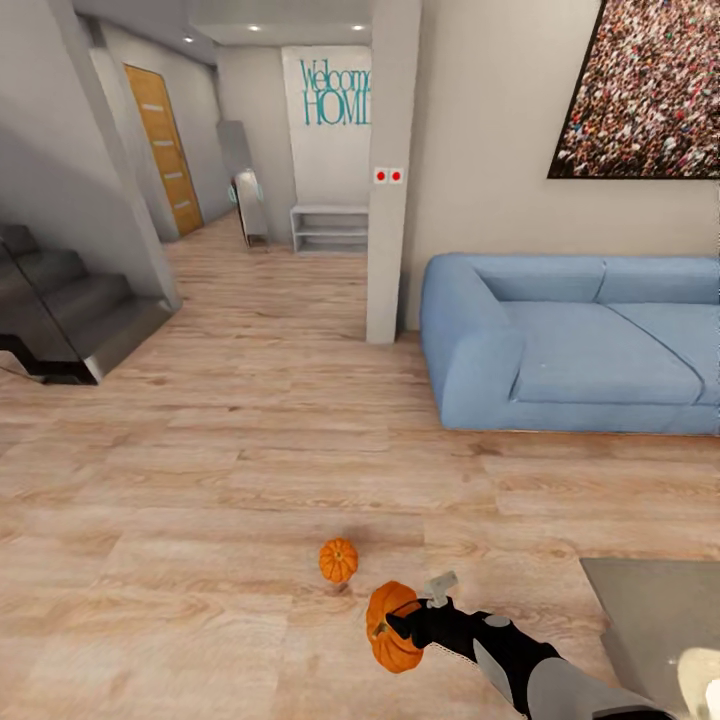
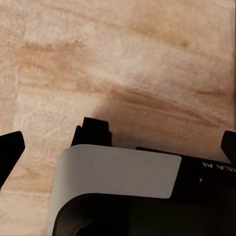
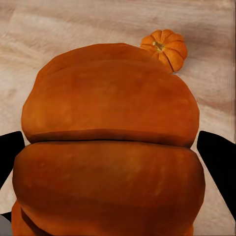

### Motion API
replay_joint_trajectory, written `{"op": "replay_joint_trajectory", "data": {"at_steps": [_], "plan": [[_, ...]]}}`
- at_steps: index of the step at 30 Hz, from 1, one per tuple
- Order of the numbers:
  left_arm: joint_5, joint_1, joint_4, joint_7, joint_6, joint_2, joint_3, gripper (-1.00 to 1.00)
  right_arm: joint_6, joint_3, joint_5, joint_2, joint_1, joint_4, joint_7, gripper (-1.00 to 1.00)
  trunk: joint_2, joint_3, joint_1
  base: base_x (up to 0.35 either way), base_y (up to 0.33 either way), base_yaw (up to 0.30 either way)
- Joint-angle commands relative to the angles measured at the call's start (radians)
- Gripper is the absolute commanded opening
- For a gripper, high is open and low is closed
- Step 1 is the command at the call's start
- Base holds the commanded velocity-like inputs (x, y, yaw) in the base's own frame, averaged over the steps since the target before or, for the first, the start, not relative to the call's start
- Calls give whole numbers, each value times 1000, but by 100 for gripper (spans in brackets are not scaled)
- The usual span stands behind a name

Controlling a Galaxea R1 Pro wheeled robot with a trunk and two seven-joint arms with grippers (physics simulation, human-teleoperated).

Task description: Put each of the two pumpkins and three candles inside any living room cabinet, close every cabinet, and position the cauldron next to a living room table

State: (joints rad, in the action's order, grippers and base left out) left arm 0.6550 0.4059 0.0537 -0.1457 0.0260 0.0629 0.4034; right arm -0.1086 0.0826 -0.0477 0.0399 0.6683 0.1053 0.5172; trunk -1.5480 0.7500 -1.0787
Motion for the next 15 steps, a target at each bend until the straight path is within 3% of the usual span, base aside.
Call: {"op": "replay_joint_trajectory", "data": {"at_steps": [1, 7, 15], "plan": [[0, 0, 0, 0, 0, 0, 0, 100, 0, -3, 1, 1, 0, 0, 0, -100, 0, 0, 0, 261, 0, -42], [0, -1, 0, 0, 0, 0, 0, 100, 0, -2, 0, 2, -1, 1, -2, -100, 0, 0, 0, 251, 0, -9], [0, 0, 0, 0, 0, 0, 0, 100, 0, -3, 2, 1, -1, 1, 0, -100, 0, -2, 0, 25, 0, -29]]}}
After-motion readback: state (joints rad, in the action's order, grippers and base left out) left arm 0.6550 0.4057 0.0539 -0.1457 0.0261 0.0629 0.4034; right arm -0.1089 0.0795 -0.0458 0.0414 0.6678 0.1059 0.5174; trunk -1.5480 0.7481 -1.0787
